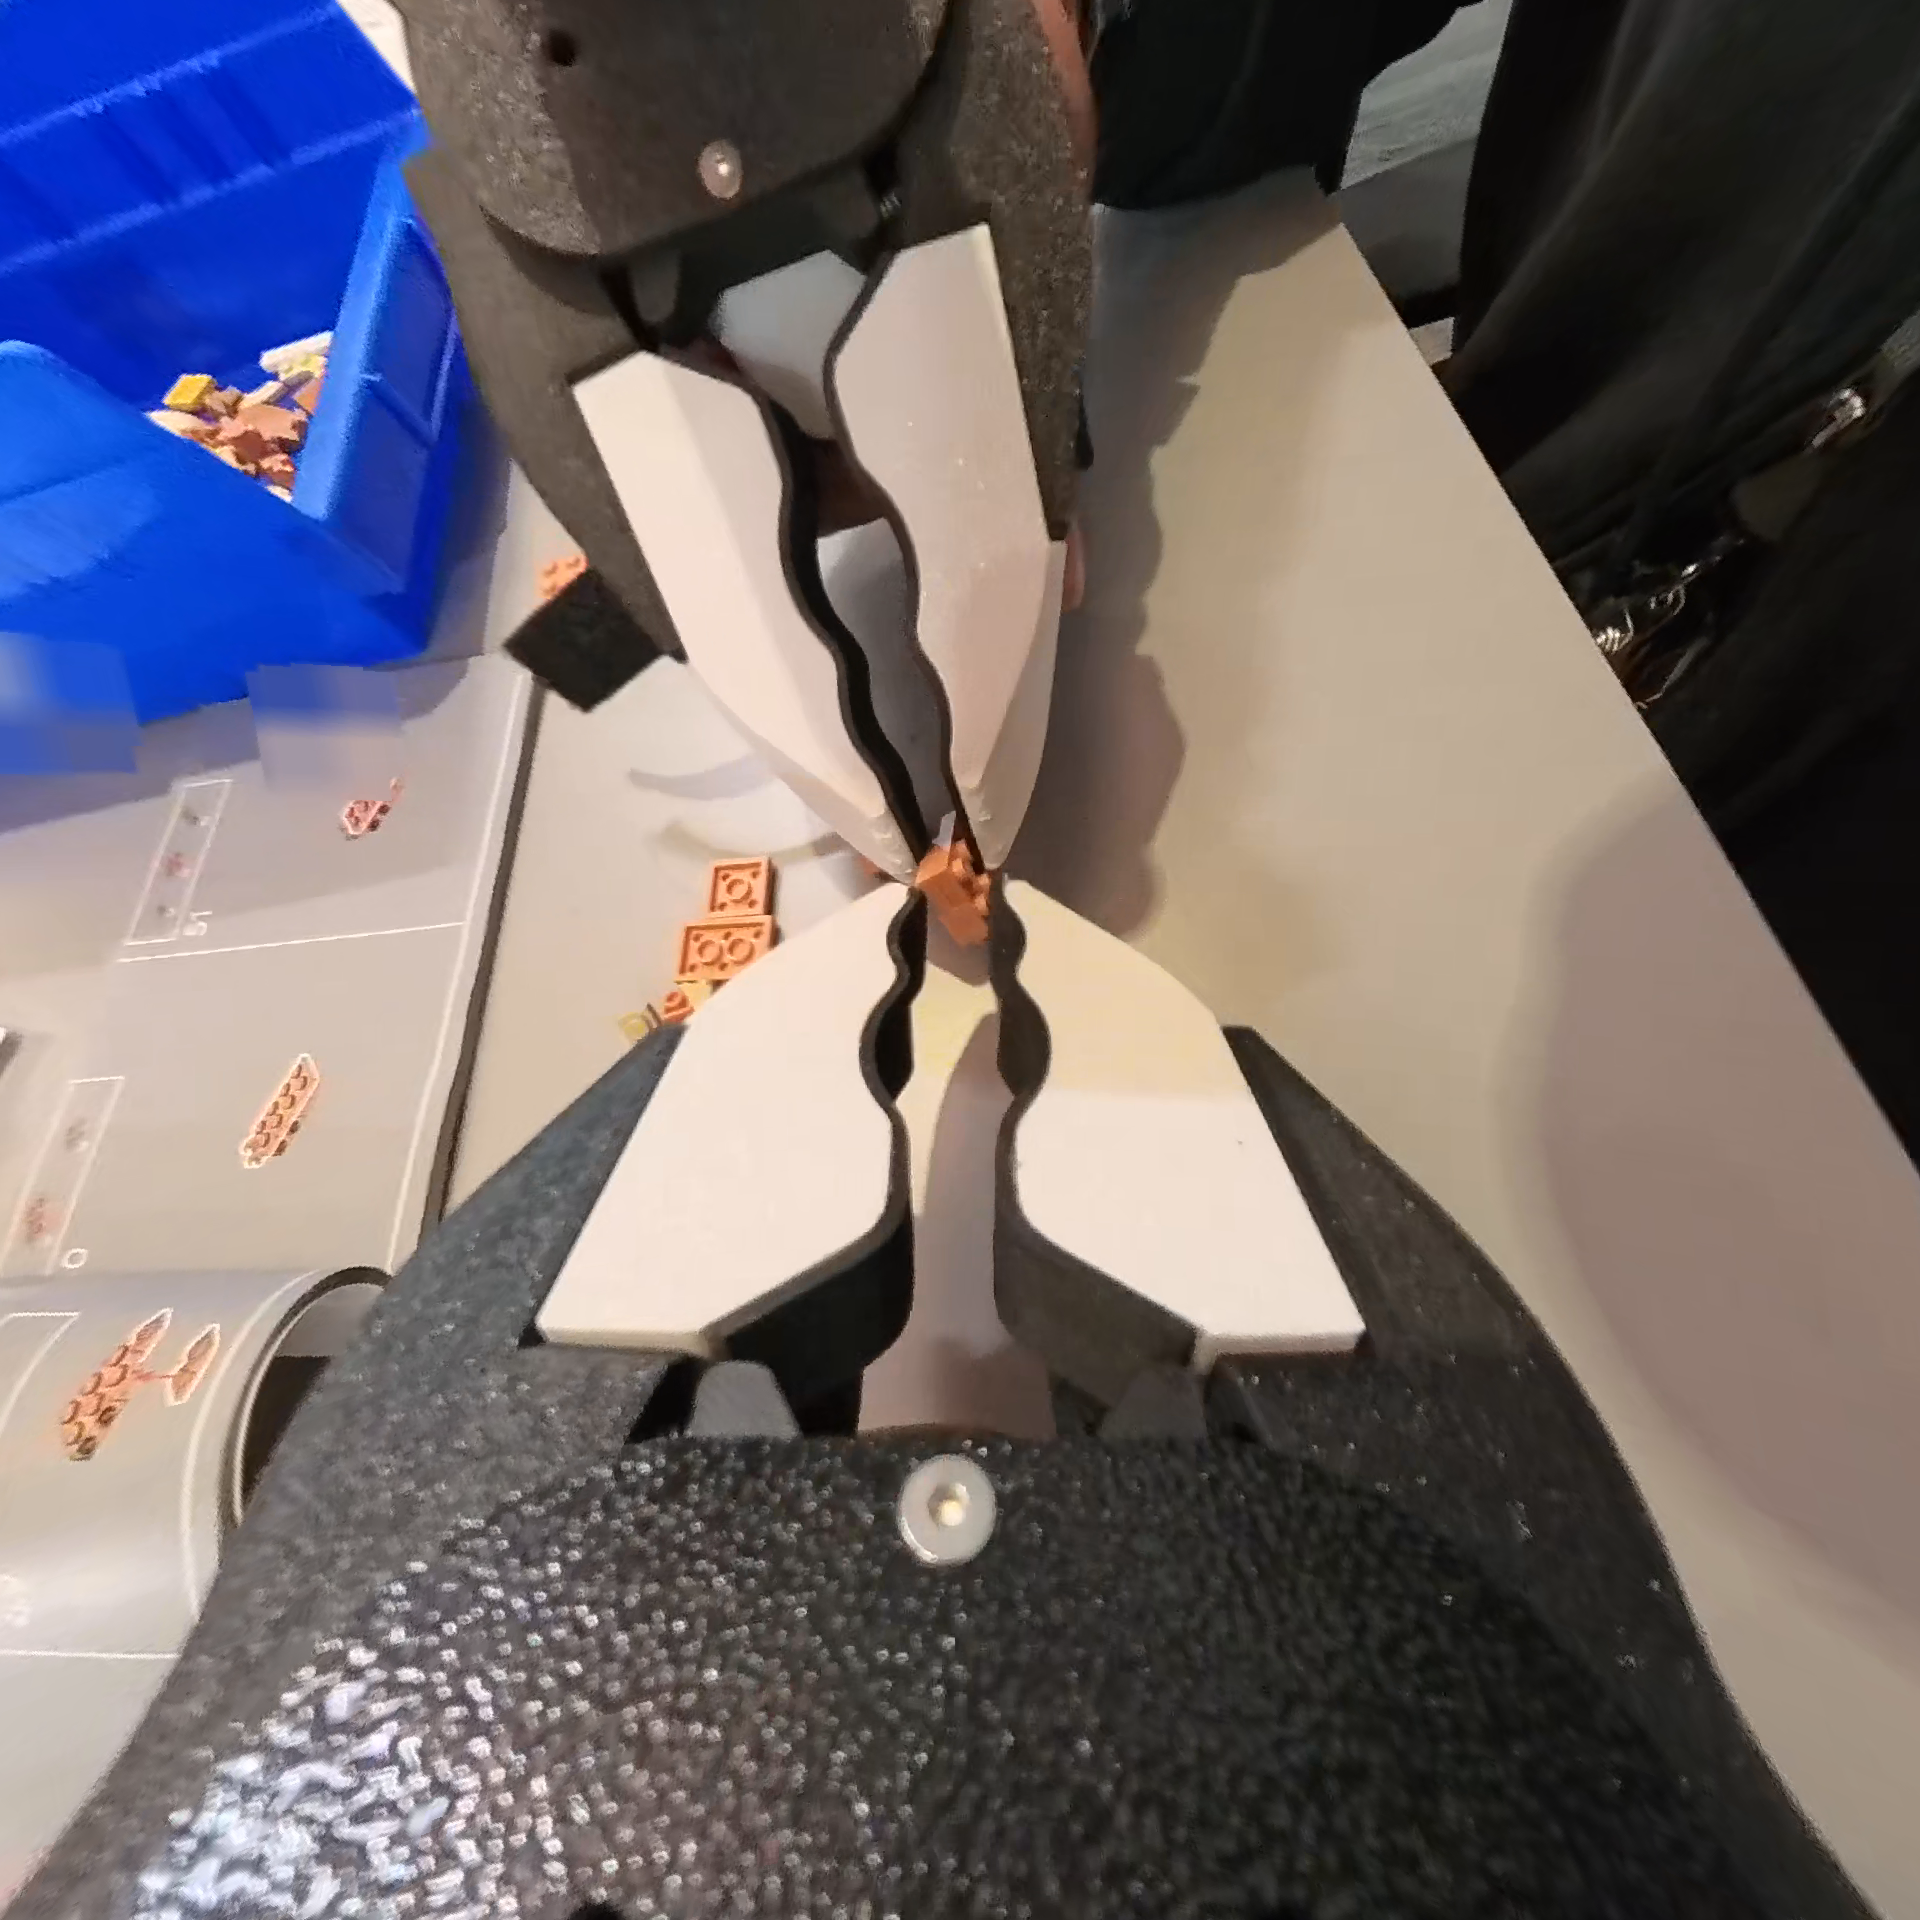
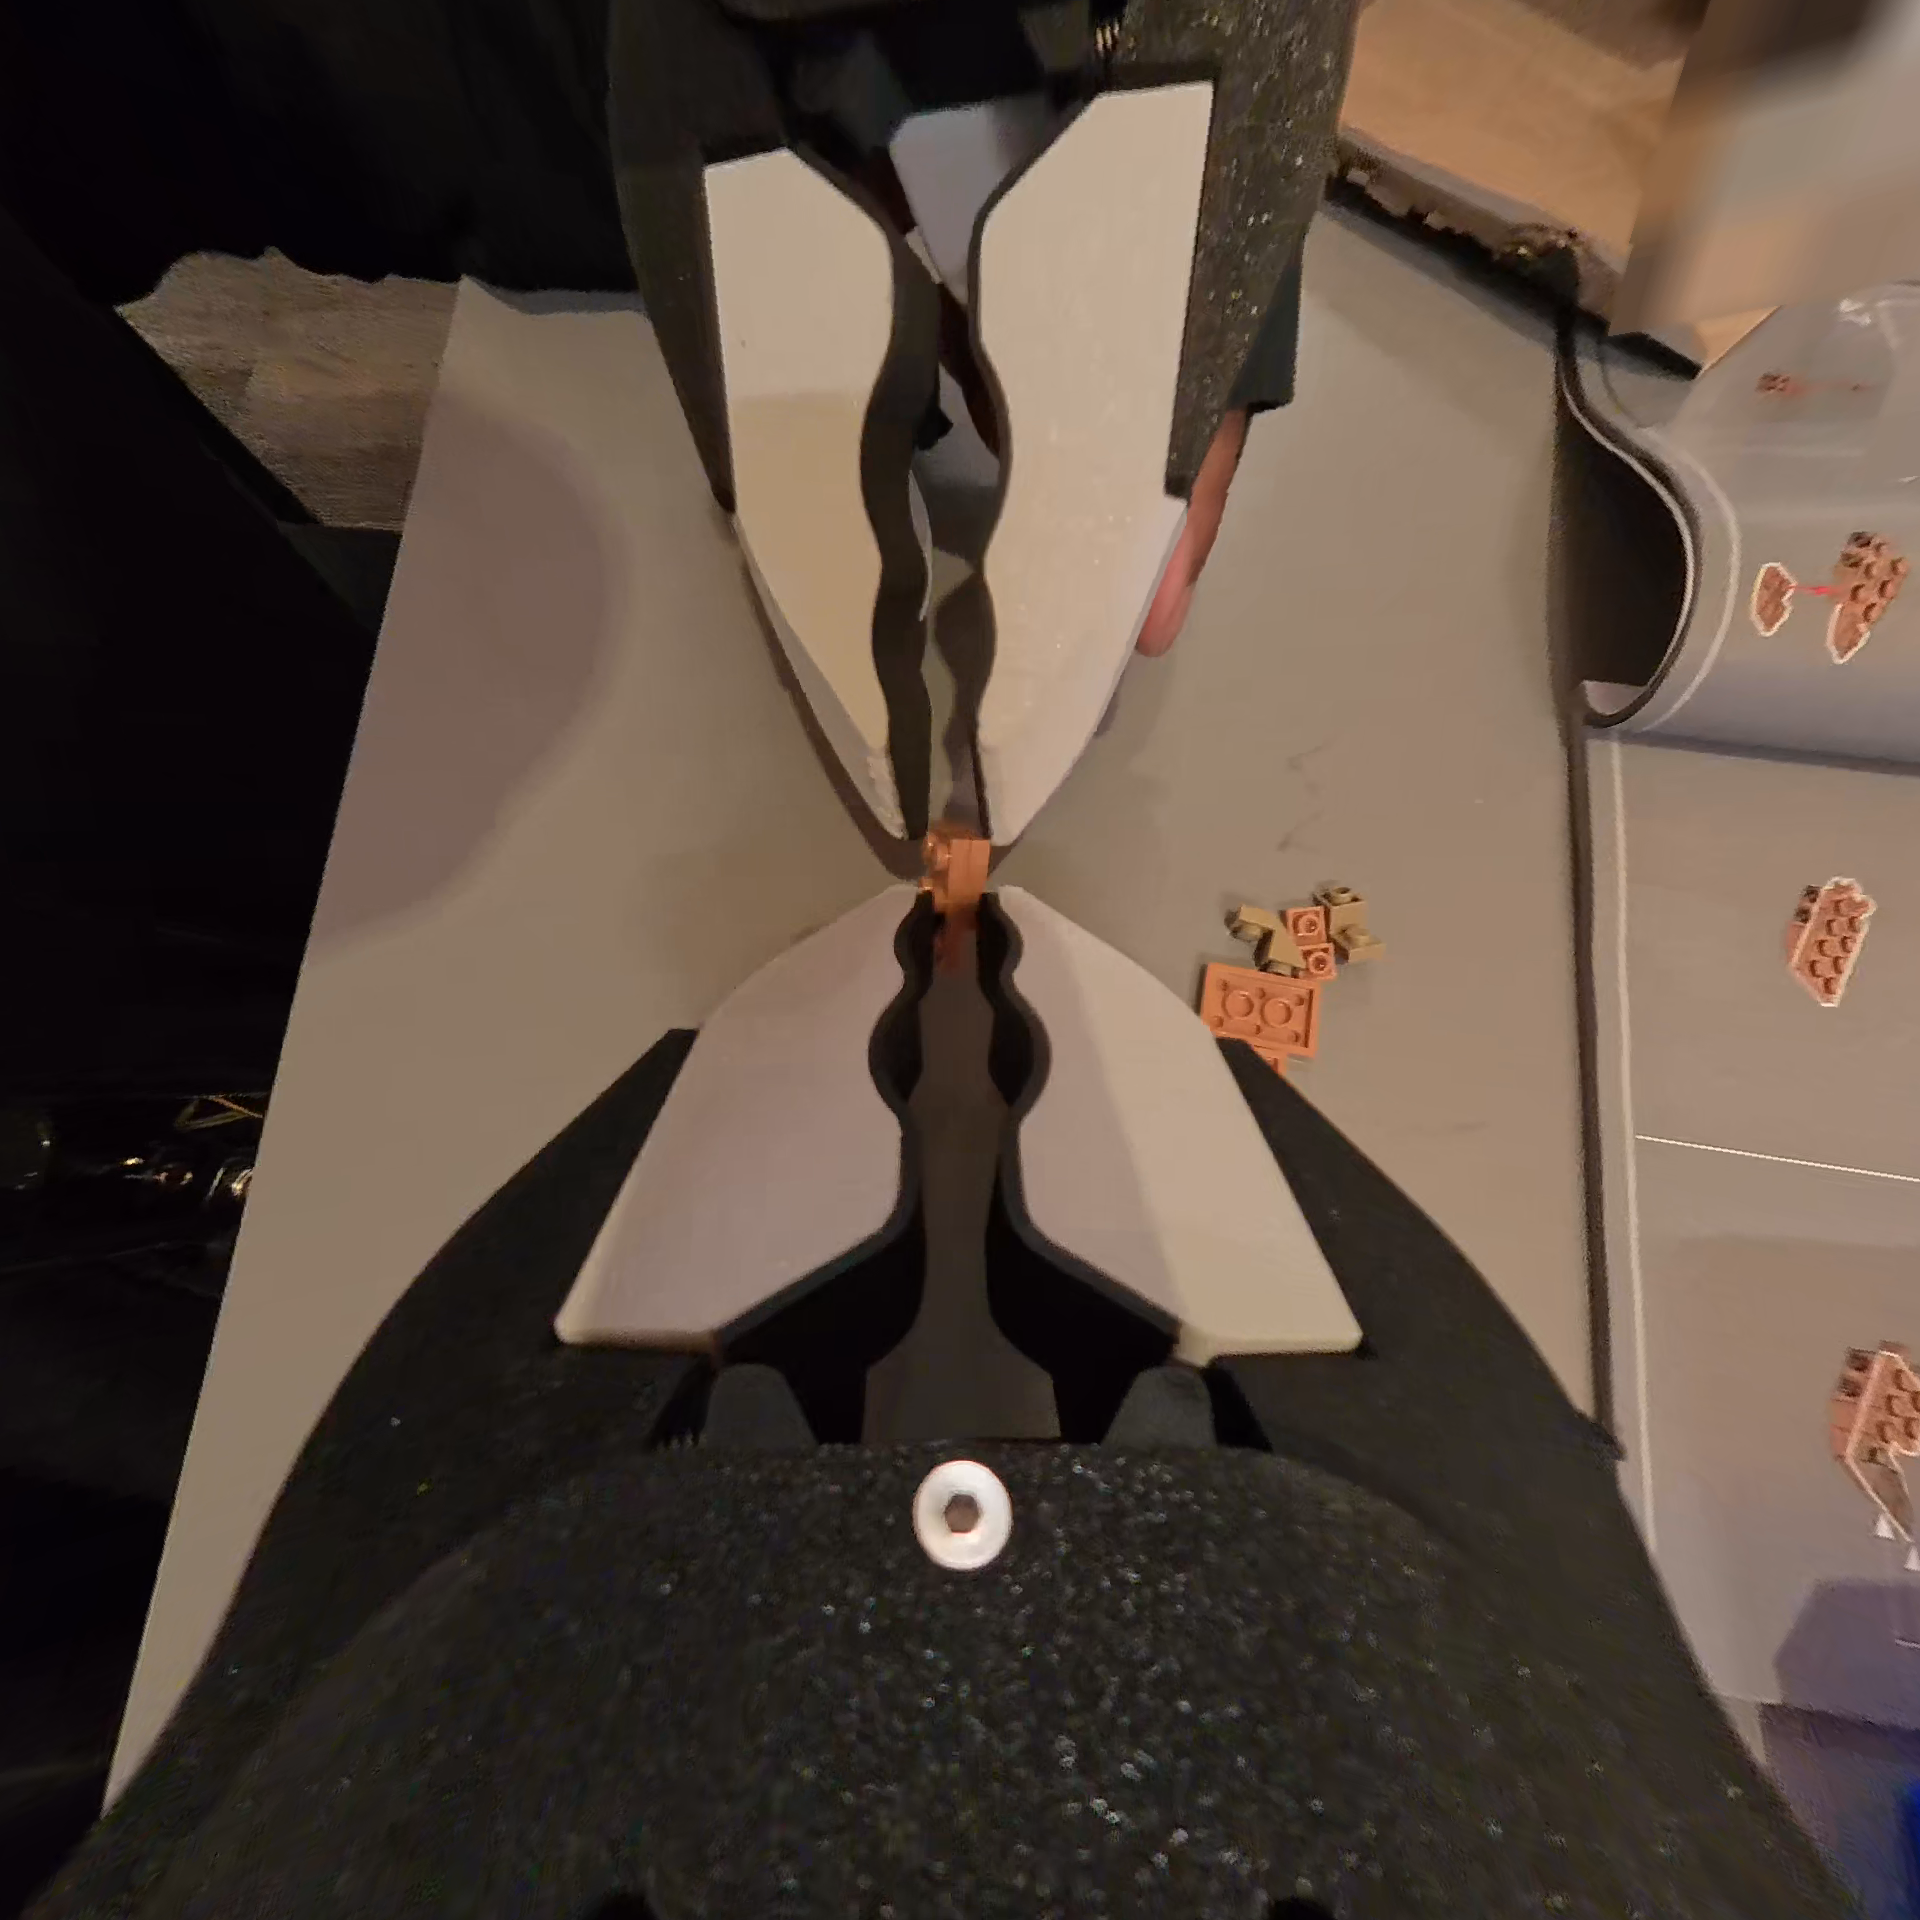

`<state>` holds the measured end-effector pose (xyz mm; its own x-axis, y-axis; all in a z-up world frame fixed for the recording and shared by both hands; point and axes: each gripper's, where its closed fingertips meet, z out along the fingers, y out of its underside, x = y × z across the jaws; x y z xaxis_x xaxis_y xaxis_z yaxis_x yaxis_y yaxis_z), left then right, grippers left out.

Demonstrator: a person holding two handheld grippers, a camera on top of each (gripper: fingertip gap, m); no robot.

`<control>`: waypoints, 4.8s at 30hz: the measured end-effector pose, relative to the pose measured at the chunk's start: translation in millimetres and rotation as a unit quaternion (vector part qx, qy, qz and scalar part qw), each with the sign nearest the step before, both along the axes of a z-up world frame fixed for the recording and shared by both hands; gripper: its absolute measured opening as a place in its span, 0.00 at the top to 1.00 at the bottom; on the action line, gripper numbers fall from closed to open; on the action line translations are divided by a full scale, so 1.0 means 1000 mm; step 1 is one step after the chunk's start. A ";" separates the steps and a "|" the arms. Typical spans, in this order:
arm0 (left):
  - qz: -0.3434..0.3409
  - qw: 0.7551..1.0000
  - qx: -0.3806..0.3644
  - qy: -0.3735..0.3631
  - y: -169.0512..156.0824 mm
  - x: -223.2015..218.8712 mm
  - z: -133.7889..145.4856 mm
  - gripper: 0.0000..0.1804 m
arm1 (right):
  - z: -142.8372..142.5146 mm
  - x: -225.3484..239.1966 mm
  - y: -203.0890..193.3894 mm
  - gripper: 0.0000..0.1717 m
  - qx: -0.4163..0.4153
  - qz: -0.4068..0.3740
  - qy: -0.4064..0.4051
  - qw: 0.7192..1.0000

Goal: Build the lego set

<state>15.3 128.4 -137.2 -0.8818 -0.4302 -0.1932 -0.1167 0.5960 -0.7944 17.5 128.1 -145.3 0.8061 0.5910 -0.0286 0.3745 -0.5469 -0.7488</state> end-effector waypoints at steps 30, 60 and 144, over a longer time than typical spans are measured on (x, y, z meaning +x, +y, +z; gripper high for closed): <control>0.005 0.999 -0.024 -0.047 0.000 0.007 0.010 0.96 | 0.018 0.004 0.006 0.92 0.084 -0.015 -0.030 0.996; 0.015 0.995 -0.089 -0.040 0.006 0.009 0.024 0.96 | 0.024 0.008 0.007 0.88 0.102 -0.031 0.006 0.994; 0.068 0.994 -0.086 -0.031 0.014 0.023 0.008 0.83 | 0.002 0.020 0.016 0.91 0.082 -0.086 0.044 0.992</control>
<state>38.4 142.4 -128.7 -0.8024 -0.5753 -0.1586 -0.1348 0.4337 -0.8909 37.6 143.9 -143.0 0.8944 0.4469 -0.0175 0.2158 -0.4654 -0.8584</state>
